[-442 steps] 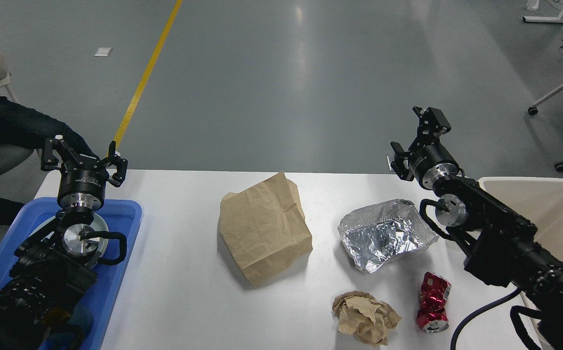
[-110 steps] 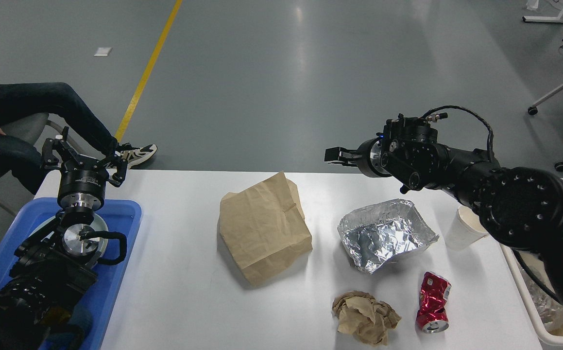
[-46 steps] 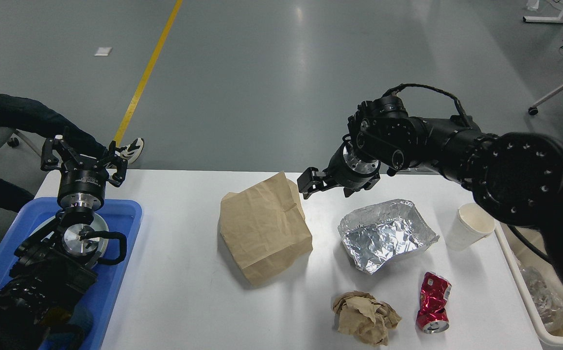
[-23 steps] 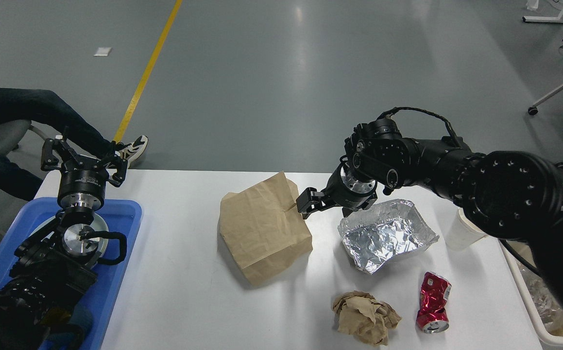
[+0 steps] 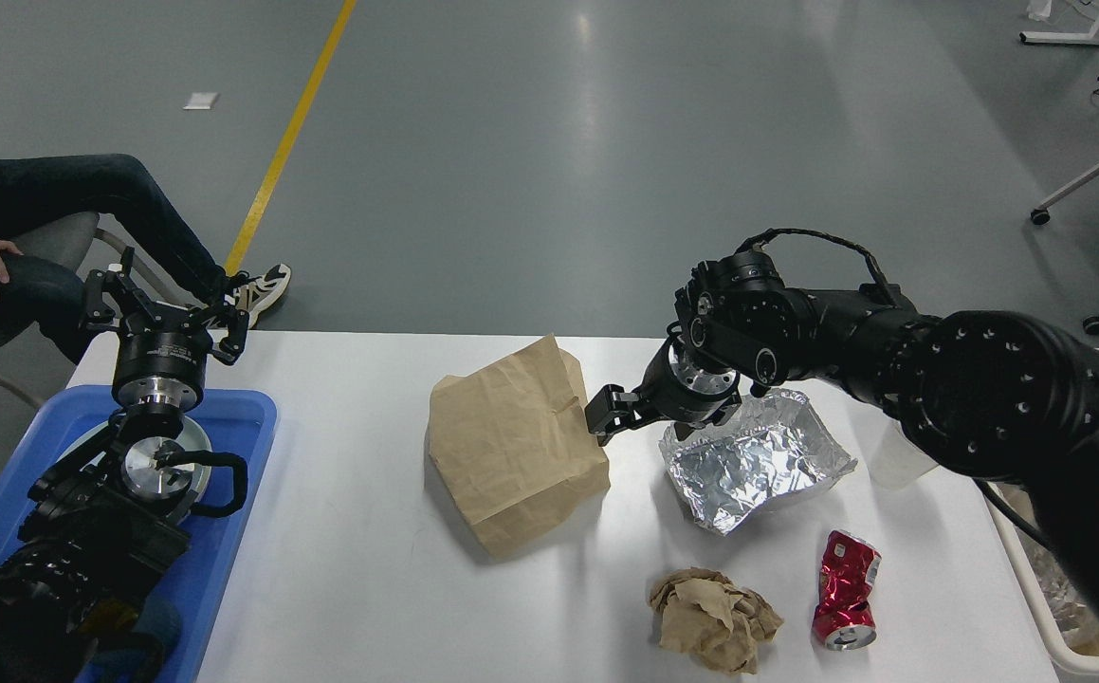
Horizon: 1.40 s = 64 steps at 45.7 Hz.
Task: Tidy desktop
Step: 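Lower the right gripper to the top edge of the brown paper bag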
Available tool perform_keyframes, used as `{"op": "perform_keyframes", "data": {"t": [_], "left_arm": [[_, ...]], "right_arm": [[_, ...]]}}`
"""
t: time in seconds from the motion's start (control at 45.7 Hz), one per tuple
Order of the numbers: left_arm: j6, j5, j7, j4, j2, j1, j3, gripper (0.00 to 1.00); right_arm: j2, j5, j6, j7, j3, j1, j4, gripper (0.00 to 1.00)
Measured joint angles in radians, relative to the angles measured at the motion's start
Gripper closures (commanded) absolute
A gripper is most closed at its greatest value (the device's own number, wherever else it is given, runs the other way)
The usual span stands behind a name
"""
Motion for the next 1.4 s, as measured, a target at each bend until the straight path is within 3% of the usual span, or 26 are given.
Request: {"op": "perform_keyframes", "data": {"t": [1.4], "left_arm": [[0.0,0.0,0.0,0.0,0.0,0.0,0.0,0.04]], "right_arm": [[0.069,-0.002,0.001,-0.001,-0.002,-0.035,-0.096,0.0]]}}
